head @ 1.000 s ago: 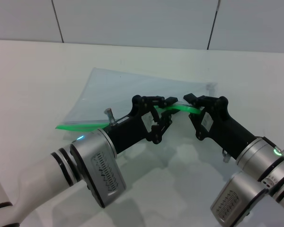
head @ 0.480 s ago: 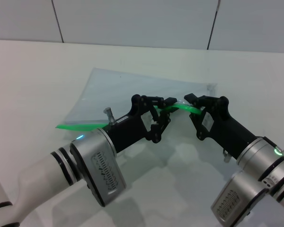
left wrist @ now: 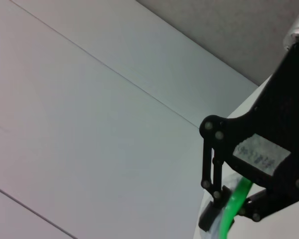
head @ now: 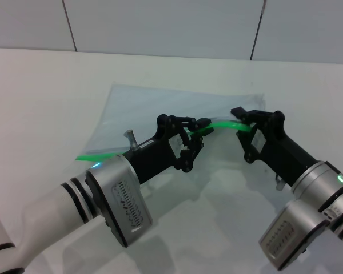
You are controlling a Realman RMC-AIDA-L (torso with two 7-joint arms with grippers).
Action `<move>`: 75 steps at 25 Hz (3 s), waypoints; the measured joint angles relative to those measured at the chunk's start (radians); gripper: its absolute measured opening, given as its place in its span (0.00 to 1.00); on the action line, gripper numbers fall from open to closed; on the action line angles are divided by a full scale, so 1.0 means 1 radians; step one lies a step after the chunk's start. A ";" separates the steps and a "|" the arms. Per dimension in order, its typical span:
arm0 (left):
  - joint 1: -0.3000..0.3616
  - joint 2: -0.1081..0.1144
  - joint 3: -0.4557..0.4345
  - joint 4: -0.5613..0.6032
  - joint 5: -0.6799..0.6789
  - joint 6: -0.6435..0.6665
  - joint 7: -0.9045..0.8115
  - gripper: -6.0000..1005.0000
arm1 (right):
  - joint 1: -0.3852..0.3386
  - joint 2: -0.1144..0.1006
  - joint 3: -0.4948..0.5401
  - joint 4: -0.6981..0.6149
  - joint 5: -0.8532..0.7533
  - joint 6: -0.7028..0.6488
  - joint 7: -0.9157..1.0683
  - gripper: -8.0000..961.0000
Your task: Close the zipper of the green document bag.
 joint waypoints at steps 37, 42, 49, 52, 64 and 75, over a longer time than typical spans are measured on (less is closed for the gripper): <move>0.044 0.006 -0.068 0.009 -0.056 -0.013 0.001 0.08 | -0.065 -0.002 0.252 0.219 0.003 -0.147 0.256 0.07; 0.051 0.006 -0.082 0.012 -0.069 -0.011 0.001 0.08 | -0.071 -0.001 0.273 0.229 0.002 -0.147 0.263 0.07; 0.042 0.005 -0.095 0.008 -0.118 0.013 -0.007 0.09 | -0.072 0.000 0.296 0.230 0.005 -0.155 0.261 0.07; 0.044 0.004 -0.129 0.002 -0.131 0.045 -0.011 0.12 | -0.072 0.002 0.337 0.224 0.005 -0.173 0.262 0.07; 0.091 0.008 -0.176 0.008 -0.164 0.240 -0.193 0.37 | -0.128 0.008 0.441 0.212 0.003 -0.373 0.362 0.38; 0.135 0.011 -0.187 0.067 -0.348 0.397 -0.596 0.56 | -0.150 0.001 0.420 0.222 -0.008 -0.550 0.939 0.72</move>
